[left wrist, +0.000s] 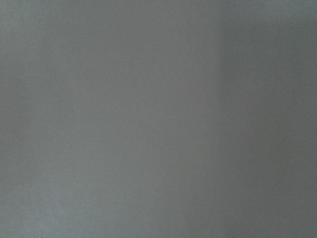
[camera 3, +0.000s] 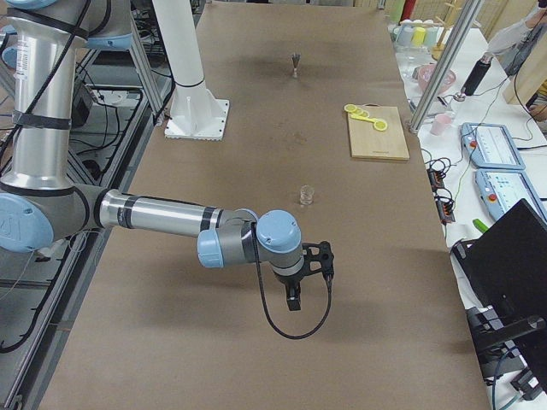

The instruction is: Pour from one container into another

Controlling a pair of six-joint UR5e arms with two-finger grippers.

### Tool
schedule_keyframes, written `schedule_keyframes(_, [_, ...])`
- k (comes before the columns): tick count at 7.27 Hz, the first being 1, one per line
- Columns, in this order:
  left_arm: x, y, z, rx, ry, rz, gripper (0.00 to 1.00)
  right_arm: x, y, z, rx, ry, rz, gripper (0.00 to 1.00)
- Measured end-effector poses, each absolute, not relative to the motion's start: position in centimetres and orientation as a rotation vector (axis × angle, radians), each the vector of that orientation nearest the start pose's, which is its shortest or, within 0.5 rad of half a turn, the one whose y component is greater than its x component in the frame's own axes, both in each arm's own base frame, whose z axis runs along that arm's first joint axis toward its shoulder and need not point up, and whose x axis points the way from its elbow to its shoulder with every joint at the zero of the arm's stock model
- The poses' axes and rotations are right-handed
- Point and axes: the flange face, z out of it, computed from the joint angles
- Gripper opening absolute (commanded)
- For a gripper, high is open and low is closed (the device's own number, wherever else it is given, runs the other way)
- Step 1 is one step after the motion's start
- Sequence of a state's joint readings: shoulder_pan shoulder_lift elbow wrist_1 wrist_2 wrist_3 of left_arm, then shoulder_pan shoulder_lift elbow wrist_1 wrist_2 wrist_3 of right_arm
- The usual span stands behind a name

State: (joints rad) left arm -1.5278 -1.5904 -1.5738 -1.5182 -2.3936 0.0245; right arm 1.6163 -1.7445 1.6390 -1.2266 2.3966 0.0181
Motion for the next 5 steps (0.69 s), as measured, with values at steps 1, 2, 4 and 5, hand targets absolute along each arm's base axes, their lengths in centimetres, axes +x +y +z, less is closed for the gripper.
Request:
schedule_keyframes(1, [-3.9,-50.0,65.0,-0.037,0.823,0.051,0.99,7.5,-42.5,66.5,0.243,-0.889,-0.054,1.00])
schedule_keyframes(2, [-3.9,-50.0,64.9,-0.037,0.823,0.051,0.99,6.9,-42.8,66.4,0.243,-0.958,-0.068,1.00])
schedule_keyframes(4, [-3.9,-50.0,64.9,-0.037,0.824,0.051,0.99,5.7,-44.9,64.7,0.263,-1.001,-0.114,1.00])
schedule_keyframes(5, [-3.9,-50.0,64.9,-0.037,0.825,0.051,0.99,4.7,-46.0,63.8,0.273,-1.007,-0.146,1.00])
